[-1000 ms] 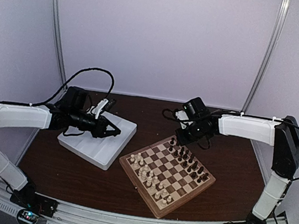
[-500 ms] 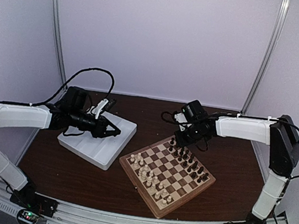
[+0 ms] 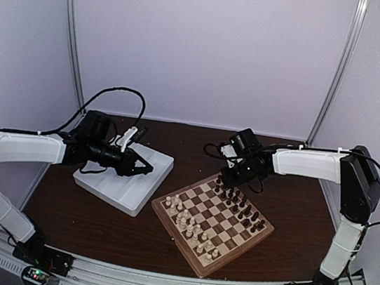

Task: Set up the chess pieces on the board
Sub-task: Place the chess piece on the chessboard.

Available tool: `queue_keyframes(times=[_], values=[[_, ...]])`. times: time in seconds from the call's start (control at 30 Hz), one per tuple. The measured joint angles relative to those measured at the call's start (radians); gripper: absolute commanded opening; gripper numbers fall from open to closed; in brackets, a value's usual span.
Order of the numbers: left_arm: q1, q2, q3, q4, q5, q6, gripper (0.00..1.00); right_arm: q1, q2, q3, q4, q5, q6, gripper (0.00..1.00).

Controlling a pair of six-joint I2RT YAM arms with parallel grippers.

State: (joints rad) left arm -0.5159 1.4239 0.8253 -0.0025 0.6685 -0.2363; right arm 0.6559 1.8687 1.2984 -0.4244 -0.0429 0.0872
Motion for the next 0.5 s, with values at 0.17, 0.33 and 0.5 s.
queue_keyframes(times=[0.17, 0.33, 0.5], values=[[0.000, 0.000, 0.000, 0.000, 0.000, 0.000, 0.16, 0.000, -0.001, 0.000, -0.002, 0.004, -0.006, 0.33], [0.000, 0.000, 0.000, 0.000, -0.002, -0.010, 0.16, 0.000, -0.037, 0.000, -0.025, 0.011, -0.010, 0.35], [0.000, 0.000, 0.025, -0.026, -0.061, -0.130, 0.16, 0.000, -0.153, -0.024, -0.004, 0.000, -0.010, 0.39]])
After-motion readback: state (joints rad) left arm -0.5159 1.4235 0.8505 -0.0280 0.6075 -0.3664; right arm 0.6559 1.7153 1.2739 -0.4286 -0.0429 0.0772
